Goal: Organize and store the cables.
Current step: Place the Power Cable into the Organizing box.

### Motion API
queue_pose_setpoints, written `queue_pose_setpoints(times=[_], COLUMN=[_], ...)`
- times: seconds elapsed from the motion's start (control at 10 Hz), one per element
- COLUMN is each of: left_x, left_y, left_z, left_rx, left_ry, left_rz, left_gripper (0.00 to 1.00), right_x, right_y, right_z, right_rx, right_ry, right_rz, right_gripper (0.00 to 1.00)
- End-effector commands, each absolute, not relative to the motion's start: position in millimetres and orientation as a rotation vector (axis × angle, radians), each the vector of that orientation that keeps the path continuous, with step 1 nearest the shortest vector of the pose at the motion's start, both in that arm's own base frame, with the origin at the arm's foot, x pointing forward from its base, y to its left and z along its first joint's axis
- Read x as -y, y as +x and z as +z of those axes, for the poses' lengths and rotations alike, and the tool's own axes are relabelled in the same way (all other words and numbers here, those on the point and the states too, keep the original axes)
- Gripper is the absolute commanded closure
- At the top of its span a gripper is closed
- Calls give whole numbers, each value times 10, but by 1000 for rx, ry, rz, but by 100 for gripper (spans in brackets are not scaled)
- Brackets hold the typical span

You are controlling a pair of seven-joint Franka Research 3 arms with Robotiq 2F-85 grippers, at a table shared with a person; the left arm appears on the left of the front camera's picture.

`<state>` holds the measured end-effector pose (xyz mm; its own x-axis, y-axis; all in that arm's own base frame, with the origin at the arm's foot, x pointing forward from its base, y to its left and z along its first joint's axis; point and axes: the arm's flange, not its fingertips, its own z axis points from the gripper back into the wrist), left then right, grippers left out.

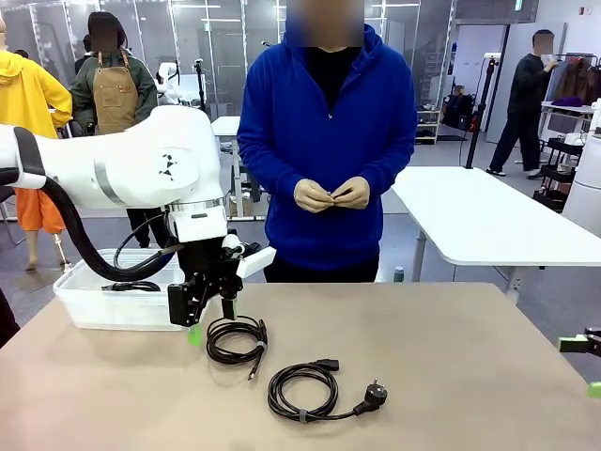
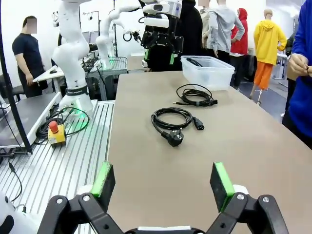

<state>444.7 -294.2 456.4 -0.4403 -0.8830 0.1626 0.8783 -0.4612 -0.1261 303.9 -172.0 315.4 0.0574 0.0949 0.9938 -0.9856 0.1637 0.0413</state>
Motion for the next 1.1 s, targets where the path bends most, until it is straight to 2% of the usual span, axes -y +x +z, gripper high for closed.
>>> queue_pose_setpoints(times=[0.0,0.4,0.7,0.9,1.0], left_x=[2917,2941,3595,3668,3768], left_y=[4394,4440,4295,4191,4175], left_z=[4596,4587,4176,4091,4022], left_rx=[-18,-23,54,88,21], left_ry=[-234,-243,-191,-263,-207], left_rz=[-2044,-2037,-2031,-2035,-2026], left_gripper=[0,0,0,0,0], right_x=[1683,1683,1683,1683,1683], right_y=[3055,3055,3055,3055,3055], right_z=[3167,3167,3167,3167,3167], right_rx=[1168,1168,1168,1168,1168], right_ry=[1067,1067,1067,1067,1067], right_rz=[1030,1030,1030,1030,1030], right_gripper=[0,0,0,0,0])
